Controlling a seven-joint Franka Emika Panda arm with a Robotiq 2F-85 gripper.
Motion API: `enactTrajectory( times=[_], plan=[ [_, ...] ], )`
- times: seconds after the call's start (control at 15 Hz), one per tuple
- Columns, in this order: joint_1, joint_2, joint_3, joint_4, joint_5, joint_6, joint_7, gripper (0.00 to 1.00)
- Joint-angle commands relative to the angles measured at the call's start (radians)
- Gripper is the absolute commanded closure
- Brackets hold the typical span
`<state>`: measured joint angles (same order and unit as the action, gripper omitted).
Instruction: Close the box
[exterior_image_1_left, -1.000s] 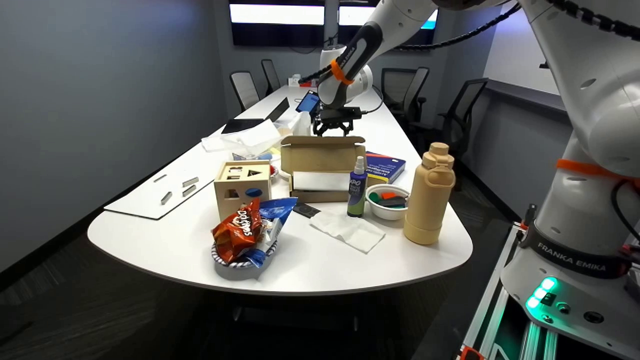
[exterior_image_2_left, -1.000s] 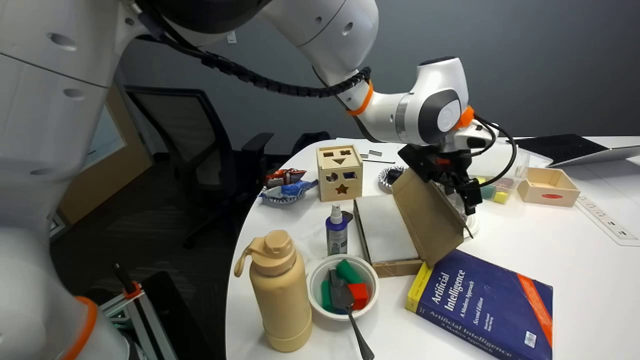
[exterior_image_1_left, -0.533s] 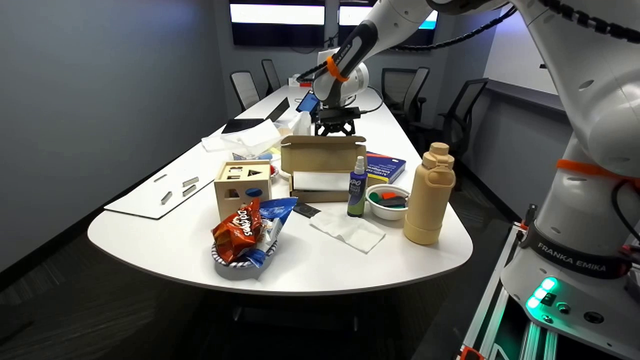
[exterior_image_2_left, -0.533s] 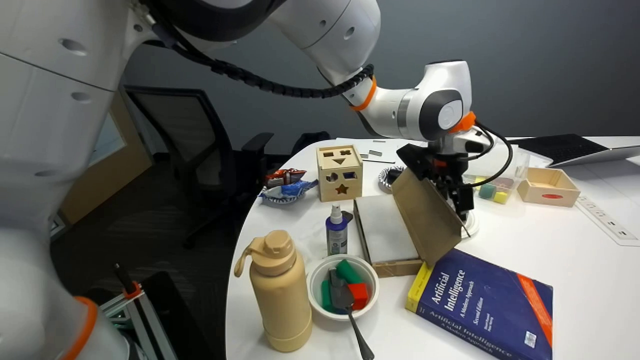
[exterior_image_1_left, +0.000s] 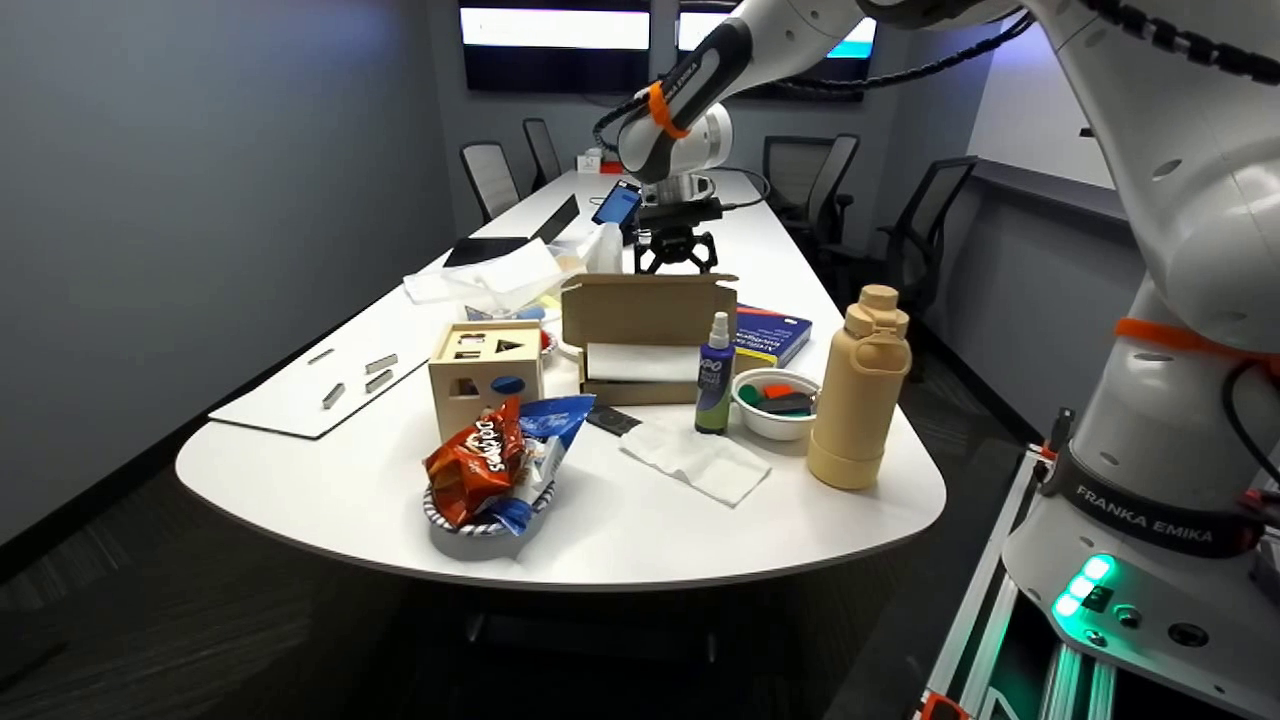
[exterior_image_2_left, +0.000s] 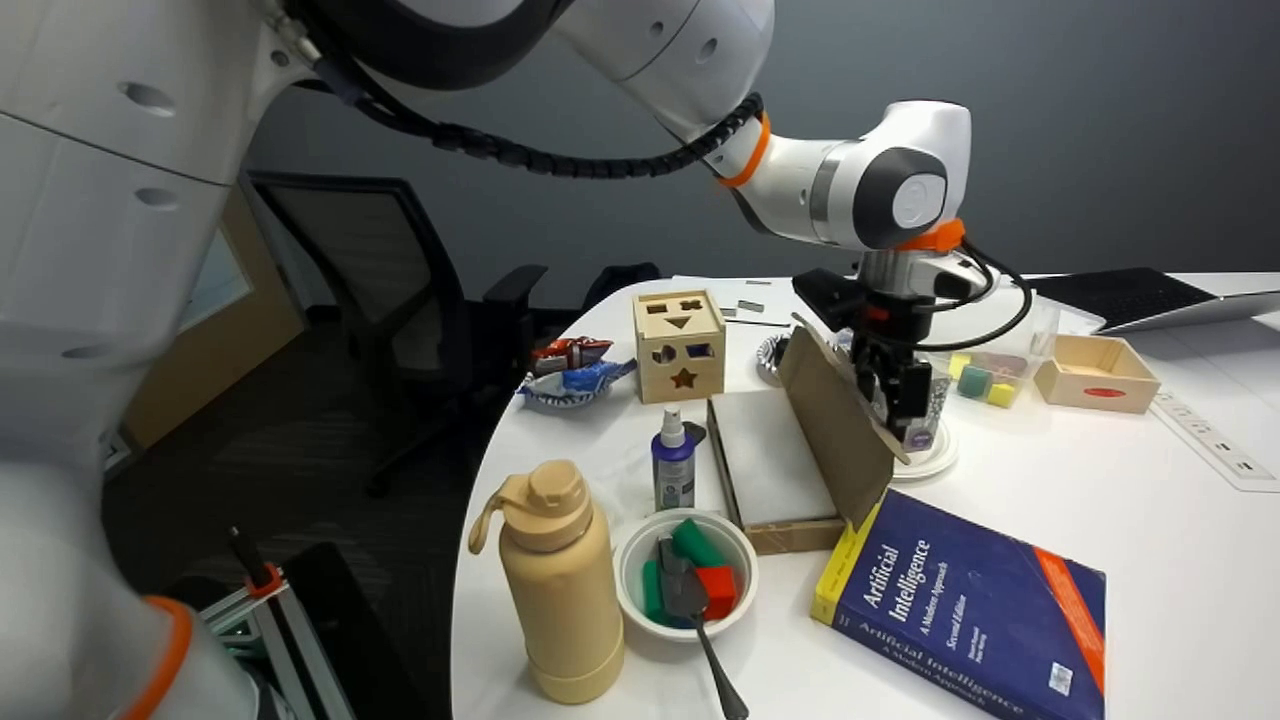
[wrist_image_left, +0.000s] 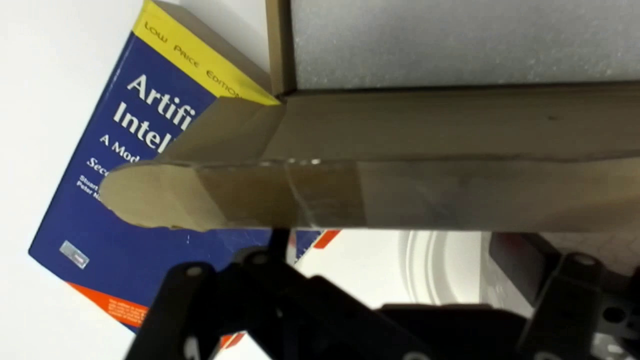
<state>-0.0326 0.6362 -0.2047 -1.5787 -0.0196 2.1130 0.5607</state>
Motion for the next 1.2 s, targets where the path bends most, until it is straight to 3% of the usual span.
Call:
enactTrajectory(
  times=[0.0, 0.6, 1.13],
  plan=[
    [-0.034, 0.021, 0.038, 0.054, 0.062, -0.123, -0.047, 0.00],
    [-0.034, 0.016, 0.080, 0.042, 0.115, -0.280, -0.117, 0.00],
    [-0.029, 0.042, 0.102, 0.012, 0.109, -0.301, -0.170, 0.00]
  ],
)
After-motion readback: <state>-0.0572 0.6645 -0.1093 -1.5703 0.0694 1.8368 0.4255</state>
